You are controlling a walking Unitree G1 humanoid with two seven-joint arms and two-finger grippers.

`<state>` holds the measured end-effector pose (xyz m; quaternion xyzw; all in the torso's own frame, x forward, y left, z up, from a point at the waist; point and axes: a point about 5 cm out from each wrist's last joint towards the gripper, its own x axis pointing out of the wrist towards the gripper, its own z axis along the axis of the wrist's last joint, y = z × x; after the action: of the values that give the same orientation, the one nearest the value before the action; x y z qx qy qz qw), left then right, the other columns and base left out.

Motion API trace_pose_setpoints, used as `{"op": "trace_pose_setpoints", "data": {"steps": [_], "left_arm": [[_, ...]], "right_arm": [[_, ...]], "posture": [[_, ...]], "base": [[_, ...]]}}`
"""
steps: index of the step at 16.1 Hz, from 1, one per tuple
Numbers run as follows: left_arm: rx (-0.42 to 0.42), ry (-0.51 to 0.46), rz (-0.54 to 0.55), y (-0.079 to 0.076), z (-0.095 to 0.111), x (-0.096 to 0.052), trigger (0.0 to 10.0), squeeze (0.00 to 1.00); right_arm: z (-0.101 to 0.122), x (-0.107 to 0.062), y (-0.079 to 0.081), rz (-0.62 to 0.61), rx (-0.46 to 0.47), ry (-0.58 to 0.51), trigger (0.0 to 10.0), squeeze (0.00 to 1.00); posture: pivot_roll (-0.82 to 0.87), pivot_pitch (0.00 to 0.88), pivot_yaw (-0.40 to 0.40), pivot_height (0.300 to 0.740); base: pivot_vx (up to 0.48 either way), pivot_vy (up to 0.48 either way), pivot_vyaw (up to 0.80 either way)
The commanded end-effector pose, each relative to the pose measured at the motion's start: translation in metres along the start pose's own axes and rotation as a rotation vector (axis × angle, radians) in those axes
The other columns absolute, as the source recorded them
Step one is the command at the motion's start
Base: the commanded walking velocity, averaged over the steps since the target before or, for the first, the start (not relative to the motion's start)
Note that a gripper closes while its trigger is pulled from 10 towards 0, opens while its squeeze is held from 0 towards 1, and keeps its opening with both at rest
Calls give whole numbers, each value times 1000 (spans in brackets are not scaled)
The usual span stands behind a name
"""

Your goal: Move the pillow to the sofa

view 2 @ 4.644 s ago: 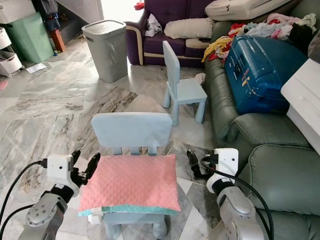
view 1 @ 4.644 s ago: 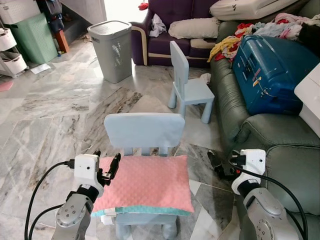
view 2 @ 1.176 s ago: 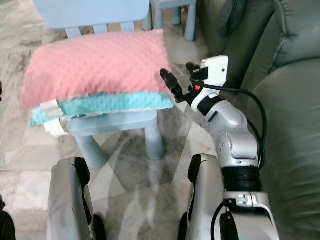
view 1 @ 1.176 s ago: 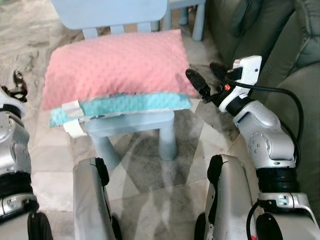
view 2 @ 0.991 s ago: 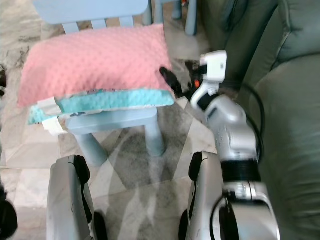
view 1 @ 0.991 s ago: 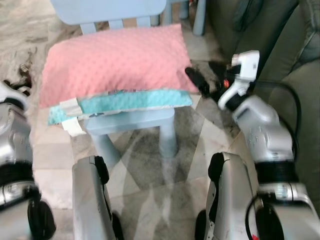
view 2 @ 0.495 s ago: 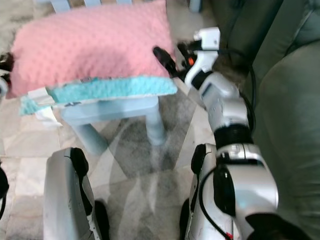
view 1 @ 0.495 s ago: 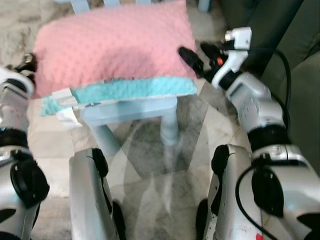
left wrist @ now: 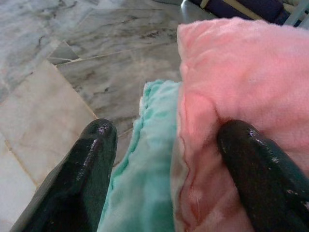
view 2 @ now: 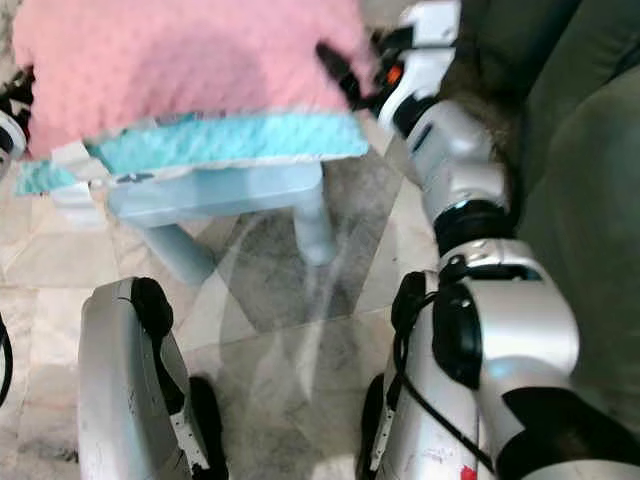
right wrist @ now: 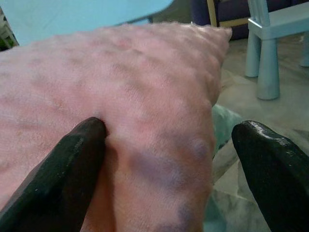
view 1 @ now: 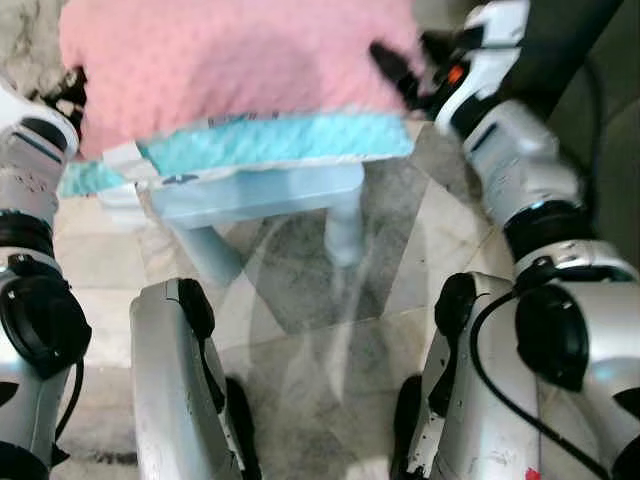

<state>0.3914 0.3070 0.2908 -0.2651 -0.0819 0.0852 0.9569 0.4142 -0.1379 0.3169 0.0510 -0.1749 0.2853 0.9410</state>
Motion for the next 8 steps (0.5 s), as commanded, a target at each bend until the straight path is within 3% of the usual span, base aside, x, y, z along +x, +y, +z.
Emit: {"op": "trace_pose_setpoints", "data": {"steps": [1, 5, 8], "left_arm": [[23, 4, -20, 0, 10, 0, 10000, 0], [59, 86, -127, -11, 3, 2, 10000, 0], [208, 45, -148, -15, 15, 2, 10000, 0]], "right_arm": [[5, -1, -6, -33, 14, -14, 10000, 0], [-6, 1, -4, -49, 85, 19, 10000, 0], [-10, 1, 1, 30, 115, 19, 10000, 0]], "posture": [[42, 435, 69, 329], [39, 435, 70, 329], [45, 432, 63, 329]], "base": [[0, 0, 0], [0, 0, 0], [0, 0, 0]]}}
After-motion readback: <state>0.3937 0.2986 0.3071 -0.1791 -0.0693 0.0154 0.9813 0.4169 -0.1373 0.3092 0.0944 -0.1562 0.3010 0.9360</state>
